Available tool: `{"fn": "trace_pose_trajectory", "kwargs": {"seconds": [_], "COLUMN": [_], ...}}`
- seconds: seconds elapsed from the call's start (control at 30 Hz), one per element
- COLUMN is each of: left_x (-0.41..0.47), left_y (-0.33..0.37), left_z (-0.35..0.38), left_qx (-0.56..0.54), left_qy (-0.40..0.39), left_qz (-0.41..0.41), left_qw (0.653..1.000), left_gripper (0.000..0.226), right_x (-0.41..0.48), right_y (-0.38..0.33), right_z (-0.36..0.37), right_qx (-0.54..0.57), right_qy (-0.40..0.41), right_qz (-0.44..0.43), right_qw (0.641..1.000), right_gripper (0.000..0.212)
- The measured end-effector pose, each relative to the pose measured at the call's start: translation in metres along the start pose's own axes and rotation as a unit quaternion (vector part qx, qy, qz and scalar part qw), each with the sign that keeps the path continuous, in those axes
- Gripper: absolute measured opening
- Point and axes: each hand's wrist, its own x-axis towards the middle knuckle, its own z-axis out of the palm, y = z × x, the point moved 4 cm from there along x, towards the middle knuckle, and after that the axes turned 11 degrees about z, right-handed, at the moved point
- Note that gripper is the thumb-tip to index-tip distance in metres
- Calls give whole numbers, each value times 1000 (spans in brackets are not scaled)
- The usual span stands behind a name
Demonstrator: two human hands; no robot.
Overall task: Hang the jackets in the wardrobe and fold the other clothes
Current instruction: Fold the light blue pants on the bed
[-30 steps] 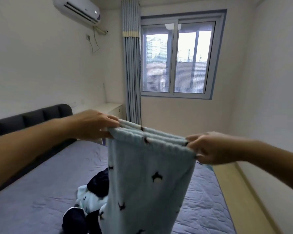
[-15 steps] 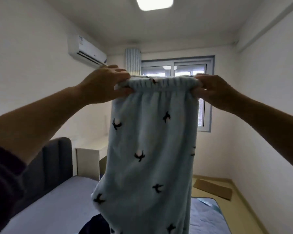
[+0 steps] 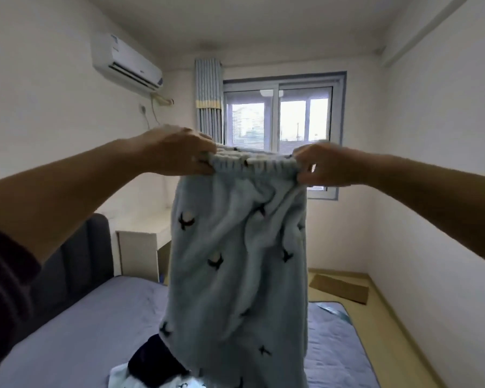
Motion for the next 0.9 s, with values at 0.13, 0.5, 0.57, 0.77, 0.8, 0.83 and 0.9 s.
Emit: {"fn": "trace_pose_trajectory", "kwargs": {"seconds": [0.13, 0.5, 0.57, 0.77, 0.8, 0.83, 0.9], "left_x": [-6, 11, 7, 2, 4, 6, 10], "left_y": [-6, -4, -12, -18, -18, -17, -15], "left_z": [3, 15, 7, -9, -11, -14, -18], "left_qx": [-17, -78, -29, -85, -102, -99, -65], "left_qy": [46, -197, -151, -38, -44, -54, -75], "left_qz": [-30, -179, -180, -142, -156, -166, -168], "left_qw": [998, 961, 971, 985, 981, 980, 981], "left_gripper": [19, 21, 26, 31, 41, 49, 47], "right_x": [6, 5, 7, 12, 12, 12, 10], "right_y": [-2, 2, 8, 15, 14, 13, 9], "right_z": [-3, 16, 9, -14, -17, -19, -20], "right_qx": [20, -47, 22, 99, 113, 126, 157], "right_qy": [-20, -69, -33, 7, 20, 28, 46], "right_qz": [28, 30, 36, 47, 48, 49, 52], "right_qw": [999, 996, 999, 994, 992, 990, 985], "right_gripper": [15, 22, 19, 19, 21, 19, 12]}}
